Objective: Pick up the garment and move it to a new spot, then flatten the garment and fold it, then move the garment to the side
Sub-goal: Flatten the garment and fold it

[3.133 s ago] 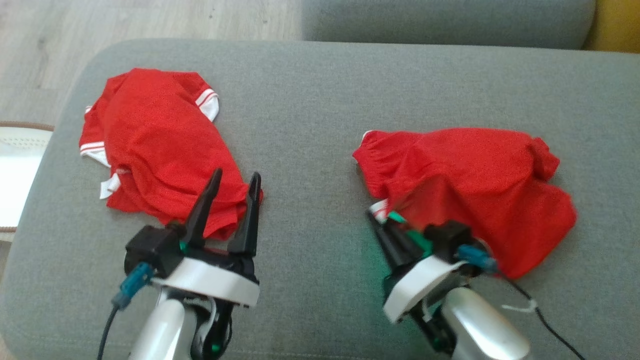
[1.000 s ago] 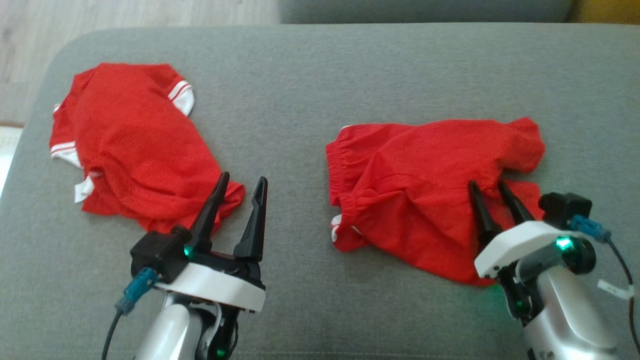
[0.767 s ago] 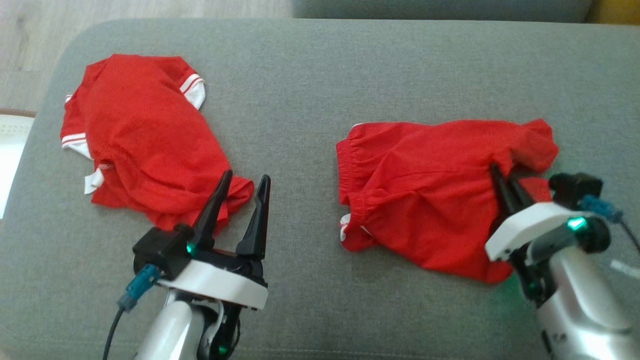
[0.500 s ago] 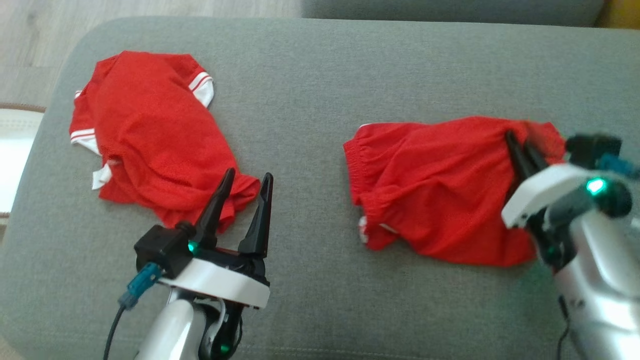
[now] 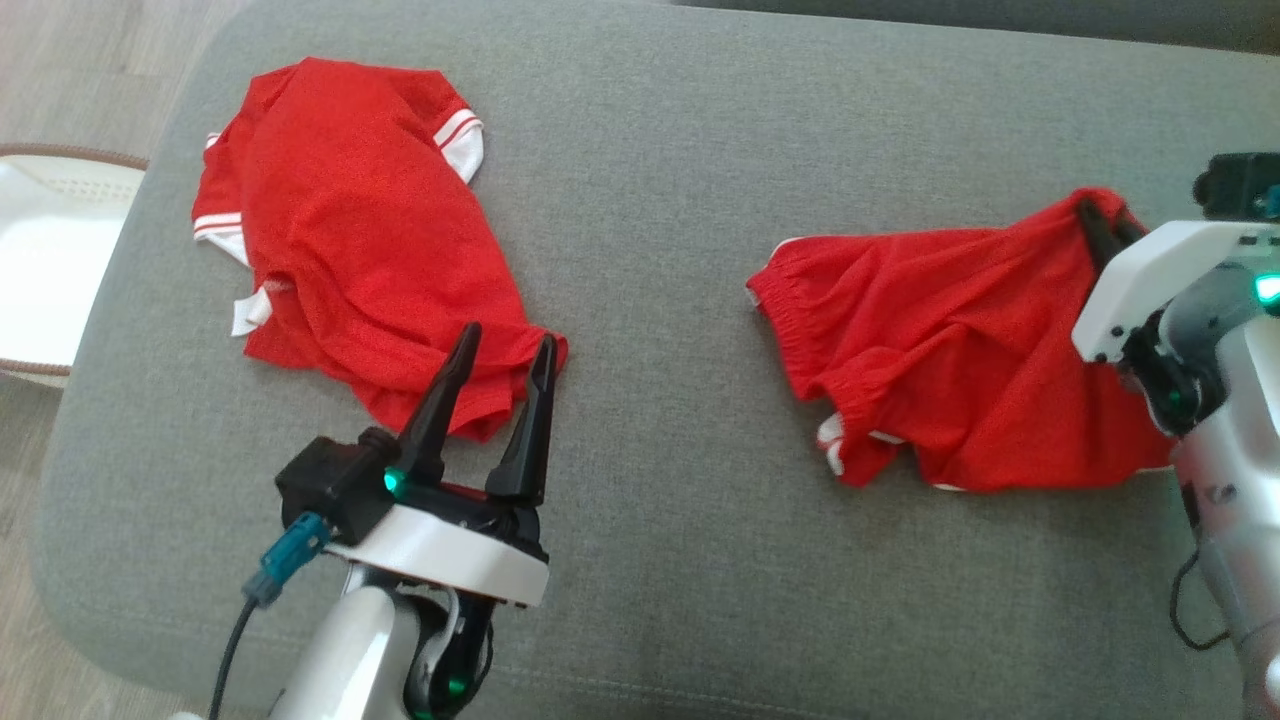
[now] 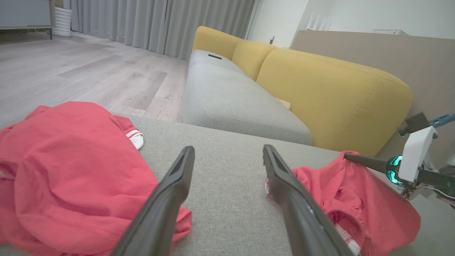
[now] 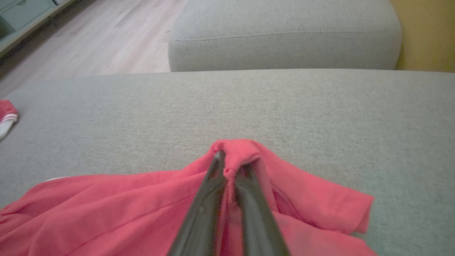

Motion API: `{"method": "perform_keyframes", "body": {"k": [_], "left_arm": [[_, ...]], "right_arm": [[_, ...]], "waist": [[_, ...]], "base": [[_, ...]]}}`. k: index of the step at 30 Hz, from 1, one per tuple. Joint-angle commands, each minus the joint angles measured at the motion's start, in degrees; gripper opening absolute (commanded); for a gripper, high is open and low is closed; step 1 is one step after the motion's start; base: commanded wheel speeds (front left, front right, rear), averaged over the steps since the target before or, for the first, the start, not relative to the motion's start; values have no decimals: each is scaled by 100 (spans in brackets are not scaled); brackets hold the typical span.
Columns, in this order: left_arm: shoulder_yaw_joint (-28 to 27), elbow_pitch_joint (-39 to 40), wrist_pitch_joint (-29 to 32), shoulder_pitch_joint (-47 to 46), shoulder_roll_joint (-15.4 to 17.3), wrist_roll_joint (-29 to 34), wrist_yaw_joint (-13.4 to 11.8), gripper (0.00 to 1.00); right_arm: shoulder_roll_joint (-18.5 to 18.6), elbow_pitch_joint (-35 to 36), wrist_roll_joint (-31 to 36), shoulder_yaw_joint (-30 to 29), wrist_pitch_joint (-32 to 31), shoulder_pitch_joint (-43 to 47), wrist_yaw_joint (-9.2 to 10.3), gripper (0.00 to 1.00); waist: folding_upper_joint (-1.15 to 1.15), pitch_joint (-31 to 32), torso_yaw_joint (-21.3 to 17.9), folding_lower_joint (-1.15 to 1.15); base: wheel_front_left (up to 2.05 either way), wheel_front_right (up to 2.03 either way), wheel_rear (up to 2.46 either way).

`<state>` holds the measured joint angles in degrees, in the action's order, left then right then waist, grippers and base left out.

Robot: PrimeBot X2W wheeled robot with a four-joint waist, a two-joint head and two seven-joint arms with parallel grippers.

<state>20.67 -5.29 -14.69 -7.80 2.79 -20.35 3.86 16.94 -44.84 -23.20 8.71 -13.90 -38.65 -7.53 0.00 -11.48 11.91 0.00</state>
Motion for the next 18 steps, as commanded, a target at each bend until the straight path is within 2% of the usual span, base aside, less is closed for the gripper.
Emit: {"method": "perform_keyframes", "body": {"k": [1,9,18], "left_arm": [[-149,189,-30,-261,9,-27,-40,100],[-245,191,-30,-183,9,39,-55,100],[-323,200,-30,-15,9,80,-28,100]], "right_arm": [[33,-47,94,6,143,-312,4,100],[-124,-392,171,50,835,-271,4,100],[-181,367,-255,107,1315,615,4,100]], "waist": [[0,-8,27,0],[0,235,-242,0],[0,611,-783,0]], "base": [[0,0,0],[0,0,0],[0,0,0]]}}
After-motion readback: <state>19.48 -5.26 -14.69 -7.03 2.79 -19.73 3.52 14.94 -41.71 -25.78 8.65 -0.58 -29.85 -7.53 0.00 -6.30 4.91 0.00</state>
